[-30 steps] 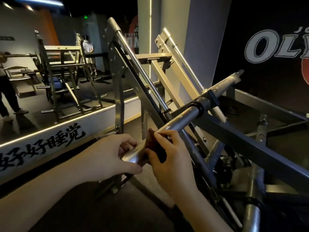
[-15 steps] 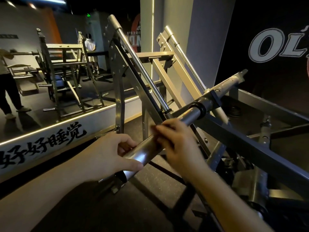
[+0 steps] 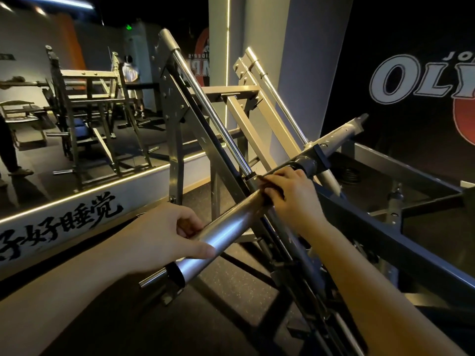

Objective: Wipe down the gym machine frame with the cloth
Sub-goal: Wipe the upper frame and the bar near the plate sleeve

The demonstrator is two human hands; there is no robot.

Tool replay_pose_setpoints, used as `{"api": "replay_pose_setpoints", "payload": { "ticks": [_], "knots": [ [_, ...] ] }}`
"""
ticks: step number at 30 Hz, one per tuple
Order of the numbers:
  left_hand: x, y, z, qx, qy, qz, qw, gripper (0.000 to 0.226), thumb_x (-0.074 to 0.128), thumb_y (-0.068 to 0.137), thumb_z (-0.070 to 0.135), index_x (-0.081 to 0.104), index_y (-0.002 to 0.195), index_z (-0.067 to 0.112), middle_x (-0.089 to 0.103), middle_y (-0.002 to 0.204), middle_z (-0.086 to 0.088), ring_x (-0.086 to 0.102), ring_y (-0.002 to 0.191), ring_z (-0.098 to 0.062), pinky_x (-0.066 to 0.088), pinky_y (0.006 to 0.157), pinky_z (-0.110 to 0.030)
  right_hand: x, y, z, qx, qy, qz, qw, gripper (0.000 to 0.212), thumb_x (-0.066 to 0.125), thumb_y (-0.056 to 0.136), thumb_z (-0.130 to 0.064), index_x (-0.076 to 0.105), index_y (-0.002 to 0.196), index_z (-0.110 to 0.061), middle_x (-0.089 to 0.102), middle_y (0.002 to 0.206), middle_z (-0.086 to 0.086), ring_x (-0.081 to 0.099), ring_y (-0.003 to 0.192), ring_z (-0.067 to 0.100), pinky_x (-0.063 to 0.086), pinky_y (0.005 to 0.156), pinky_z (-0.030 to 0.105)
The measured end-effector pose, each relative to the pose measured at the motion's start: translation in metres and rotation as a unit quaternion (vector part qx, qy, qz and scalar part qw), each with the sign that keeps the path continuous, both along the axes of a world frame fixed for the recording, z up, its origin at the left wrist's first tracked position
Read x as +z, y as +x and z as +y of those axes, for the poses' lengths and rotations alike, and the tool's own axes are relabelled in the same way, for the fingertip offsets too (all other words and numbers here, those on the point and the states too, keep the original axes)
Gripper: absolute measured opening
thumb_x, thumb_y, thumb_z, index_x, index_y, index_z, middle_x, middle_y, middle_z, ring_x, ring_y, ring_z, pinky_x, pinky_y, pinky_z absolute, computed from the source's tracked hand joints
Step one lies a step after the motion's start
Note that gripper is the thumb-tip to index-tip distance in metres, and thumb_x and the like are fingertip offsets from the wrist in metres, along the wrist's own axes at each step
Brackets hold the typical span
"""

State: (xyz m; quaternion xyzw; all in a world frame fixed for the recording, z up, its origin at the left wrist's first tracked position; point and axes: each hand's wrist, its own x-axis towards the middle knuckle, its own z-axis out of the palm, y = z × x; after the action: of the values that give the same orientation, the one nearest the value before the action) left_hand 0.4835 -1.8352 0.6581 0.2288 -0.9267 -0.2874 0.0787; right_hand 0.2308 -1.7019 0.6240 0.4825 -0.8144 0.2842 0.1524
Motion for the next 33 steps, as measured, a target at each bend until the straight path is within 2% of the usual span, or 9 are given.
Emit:
{"api": "replay_pose_setpoints", "payload": {
  "ticks": [2, 7, 10, 14, 16, 21, 25, 29, 33],
  "knots": [
    [0.002, -0.003, 0.003, 0.005, -0.006, 0.003, 1.000, 0.053, 0.077, 0.065, 0.064, 0.066, 0.111, 0.038, 0.066, 0.102, 0.018, 0.063, 0.095, -0.002, 0.050, 0.081, -0.019, -0.001, 0.005, 0.000, -0.016, 0.003, -0.005, 1.000, 0.037, 0.057, 0.100, -0.029, 0.060, 0.137, -0.024, 0.052, 0.136, -0.005, 0.043, 0.130, 0.018, 0.038, 0.113, 0.047],
    [0.000, -0.015, 0.009, 0.008, -0.026, 0.025, 0.999, 0.035, 0.076, 0.076, 0.058, 0.074, 0.101, 0.033, 0.069, 0.089, 0.011, 0.061, 0.083, 0.000, 0.045, 0.073, -0.020, -0.008, 0.088, 0.021, 0.204, -0.015, -0.010, 0.979, 0.042, 0.051, 0.095, -0.033, 0.062, 0.134, -0.026, 0.052, 0.131, -0.011, 0.043, 0.122, 0.008, 0.042, 0.101, 0.028],
    [0.001, -0.022, 0.014, 0.011, -0.041, 0.013, 0.999, 0.034, 0.075, 0.079, 0.057, 0.072, 0.107, 0.037, 0.070, 0.096, 0.010, 0.062, 0.089, -0.005, 0.052, 0.083, -0.026, 0.000, 0.037, 0.005, 0.133, 0.003, 0.008, 0.991, 0.037, 0.054, 0.099, -0.030, 0.060, 0.136, -0.026, 0.049, 0.134, -0.008, 0.038, 0.127, 0.009, 0.036, 0.107, 0.031],
    [0.002, -0.030, 0.020, 0.027, -0.060, 0.018, 0.998, 0.045, 0.074, 0.080, 0.058, 0.070, 0.119, 0.034, 0.070, 0.106, 0.008, 0.061, 0.096, -0.006, 0.051, 0.089, -0.028, 0.015, -0.048, -0.013, -0.045, 0.043, -0.033, 0.997, 0.031, 0.055, 0.102, -0.029, 0.062, 0.132, -0.024, 0.052, 0.133, -0.002, 0.043, 0.129, 0.022, 0.039, 0.113, 0.049],
    [0.000, -0.031, 0.022, 0.032, -0.051, 0.025, 0.998, 0.043, 0.074, 0.081, 0.057, 0.074, 0.115, 0.030, 0.073, 0.105, 0.001, 0.064, 0.095, -0.012, 0.052, 0.089, -0.033, 0.012, -0.035, -0.012, -0.031, 0.037, -0.048, 0.998, 0.033, 0.056, 0.102, -0.027, 0.061, 0.135, -0.023, 0.049, 0.135, -0.002, 0.041, 0.130, 0.021, 0.040, 0.114, 0.048],
    [-0.004, -0.032, 0.020, 0.035, -0.025, 0.041, 0.998, 0.031, 0.074, 0.081, 0.055, 0.079, 0.100, 0.031, 0.073, 0.089, -0.002, 0.065, 0.084, -0.018, 0.053, 0.081, -0.038, -0.011, 0.045, 0.013, 0.185, -0.016, -0.049, 0.981, 0.040, 0.062, 0.098, -0.018, 0.060, 0.137, -0.023, 0.048, 0.135, -0.011, 0.040, 0.128, 0.008, 0.040, 0.107, 0.031],
    [-0.005, -0.034, 0.022, 0.052, -0.066, 0.044, 0.996, 0.040, 0.071, 0.082, 0.059, 0.079, 0.101, 0.025, 0.073, 0.090, -0.002, 0.065, 0.084, -0.017, 0.052, 0.081, -0.036, 0.003, -0.031, -0.003, 0.067, 0.005, -0.068, 0.995, 0.035, 0.058, 0.101, -0.024, 0.060, 0.135, -0.025, 0.051, 0.133, -0.008, 0.043, 0.128, 0.014, 0.039, 0.114, 0.045],
    [-0.006, -0.031, 0.027, 0.054, -0.079, 0.054, 0.994, 0.045, 0.069, 0.081, 0.061, 0.077, 0.105, 0.025, 0.071, 0.093, 0.001, 0.061, 0.085, -0.011, 0.043, 0.070, -0.020, 0.013, -0.085, -0.016, -0.087, 0.035, -0.036, 0.995, 0.029, 0.053, 0.103, -0.030, 0.063, 0.130, -0.025, 0.055, 0.130, -0.001, 0.047, 0.125, 0.024, 0.040, 0.110, 0.048],
    [-0.006, -0.031, 0.027, 0.049, -0.059, 0.073, 0.994, 0.033, 0.072, 0.081, 0.057, 0.072, 0.108, 0.038, 0.065, 0.089, 0.016, 0.057, 0.084, -0.001, 0.040, 0.071, -0.013, 0.004, -0.033, -0.011, -0.019, -0.006, -0.074, 0.997, 0.034, 0.056, 0.102, -0.025, 0.060, 0.135, -0.023, 0.048, 0.137, -0.003, 0.042, 0.129, 0.019, 0.041, 0.112, 0.042]
  ]
}}
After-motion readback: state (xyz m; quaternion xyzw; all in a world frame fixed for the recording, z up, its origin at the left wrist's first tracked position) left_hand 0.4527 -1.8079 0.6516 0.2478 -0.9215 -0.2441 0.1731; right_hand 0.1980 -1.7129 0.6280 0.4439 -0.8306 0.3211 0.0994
